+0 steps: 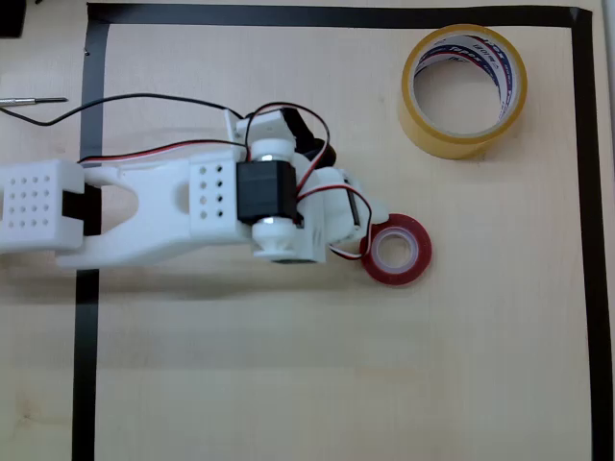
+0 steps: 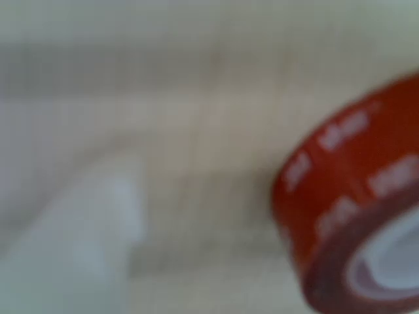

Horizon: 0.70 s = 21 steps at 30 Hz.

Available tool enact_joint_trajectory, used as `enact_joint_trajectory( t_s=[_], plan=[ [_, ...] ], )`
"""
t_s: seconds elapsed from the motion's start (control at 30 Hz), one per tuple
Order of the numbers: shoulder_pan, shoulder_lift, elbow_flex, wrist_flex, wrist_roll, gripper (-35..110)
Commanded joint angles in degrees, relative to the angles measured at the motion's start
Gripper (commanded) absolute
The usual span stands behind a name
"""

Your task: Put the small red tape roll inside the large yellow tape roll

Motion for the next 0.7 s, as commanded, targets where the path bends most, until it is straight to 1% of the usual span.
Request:
enact_joint_trajectory(
  t_s=[0.0, 0.13, 0.43, 0.67],
  plan=[
    [1.67, 10.02, -4.75, -0.18, -1.67, 26],
    [4.13, 9.76, -5.01, -0.26, -1.85, 26],
    [5.98, 8.35, -0.53, -6.42, -4.39, 27],
    [4.92, 7.38, 3.25, -4.39, -6.33, 26]
  ],
)
